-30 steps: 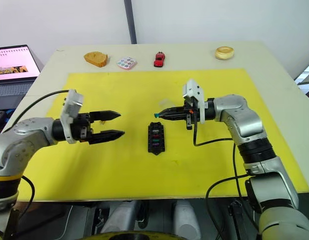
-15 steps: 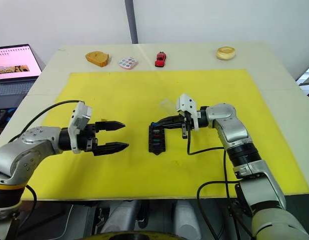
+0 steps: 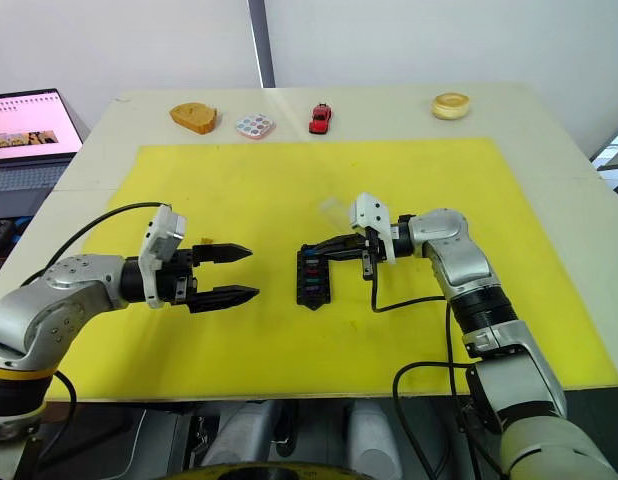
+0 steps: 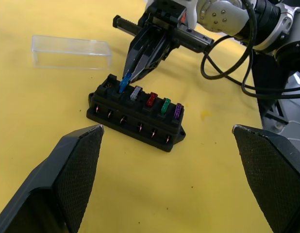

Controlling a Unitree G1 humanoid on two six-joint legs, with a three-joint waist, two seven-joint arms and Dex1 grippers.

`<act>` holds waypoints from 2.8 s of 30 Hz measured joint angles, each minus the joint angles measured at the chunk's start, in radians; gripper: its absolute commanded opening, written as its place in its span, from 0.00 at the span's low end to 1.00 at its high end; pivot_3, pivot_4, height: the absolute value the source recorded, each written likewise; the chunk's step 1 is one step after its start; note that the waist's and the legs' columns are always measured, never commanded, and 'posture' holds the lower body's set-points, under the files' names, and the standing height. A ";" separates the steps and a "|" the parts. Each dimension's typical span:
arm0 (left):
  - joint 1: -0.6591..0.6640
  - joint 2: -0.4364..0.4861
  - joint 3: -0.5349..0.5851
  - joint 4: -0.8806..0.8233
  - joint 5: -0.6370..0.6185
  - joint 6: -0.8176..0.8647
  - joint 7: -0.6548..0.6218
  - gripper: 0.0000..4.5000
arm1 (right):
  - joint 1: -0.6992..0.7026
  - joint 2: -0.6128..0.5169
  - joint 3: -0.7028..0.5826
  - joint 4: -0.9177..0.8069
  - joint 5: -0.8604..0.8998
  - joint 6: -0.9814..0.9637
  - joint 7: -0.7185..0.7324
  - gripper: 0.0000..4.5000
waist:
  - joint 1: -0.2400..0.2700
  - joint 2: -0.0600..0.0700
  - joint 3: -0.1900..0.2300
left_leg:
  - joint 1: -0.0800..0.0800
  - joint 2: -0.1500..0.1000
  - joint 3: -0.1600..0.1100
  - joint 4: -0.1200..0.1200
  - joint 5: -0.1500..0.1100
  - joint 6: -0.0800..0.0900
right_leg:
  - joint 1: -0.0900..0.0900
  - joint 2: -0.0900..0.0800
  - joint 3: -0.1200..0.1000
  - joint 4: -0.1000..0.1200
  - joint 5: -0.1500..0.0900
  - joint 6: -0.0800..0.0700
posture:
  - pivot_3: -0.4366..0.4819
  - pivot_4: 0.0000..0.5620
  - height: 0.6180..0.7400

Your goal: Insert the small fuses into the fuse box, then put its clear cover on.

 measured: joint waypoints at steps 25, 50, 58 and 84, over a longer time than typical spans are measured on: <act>-0.001 -0.019 0.000 0.030 0.016 -0.008 0.012 1.00 | -0.004 0.007 -0.001 0.022 -0.057 -0.036 -0.007 0.52 | 0.000 0.000 0.000 | 0.002 0.000 0.000 0.000 0.000 0.000 | 0.001 0.000 0.000 0.000 0.000 0.000 | 0.48 0.27 1.00; -0.010 0.041 -0.006 0.078 0.121 -0.085 -0.045 1.00 | -0.034 0.026 -0.057 -0.166 0.041 0.252 -0.035 0.01 | -0.001 0.000 0.000 | 0.001 0.000 0.000 -0.002 0.000 -0.001 | 0.000 0.000 0.000 0.000 0.000 0.000 | 0.48 0.27 1.00; -0.003 0.038 -0.006 0.078 0.126 -0.086 -0.045 1.00 | 0.008 0.041 -0.014 -0.201 0.028 0.272 -0.061 0.01 | 0.000 0.000 0.000 | 0.001 0.000 0.000 -0.002 0.001 -0.001 | 0.000 0.000 0.000 0.001 0.000 0.000 | 0.48 0.27 1.00; 0.007 0.021 -0.007 0.077 0.127 -0.086 -0.041 1.00 | 0.020 0.040 0.023 -0.176 -0.047 0.191 -0.084 0.01 | -0.001 0.000 0.000 | 0.002 0.000 0.000 -0.002 0.001 -0.001 | 0.001 0.000 0.000 0.001 0.000 0.000 | 0.48 0.27 1.00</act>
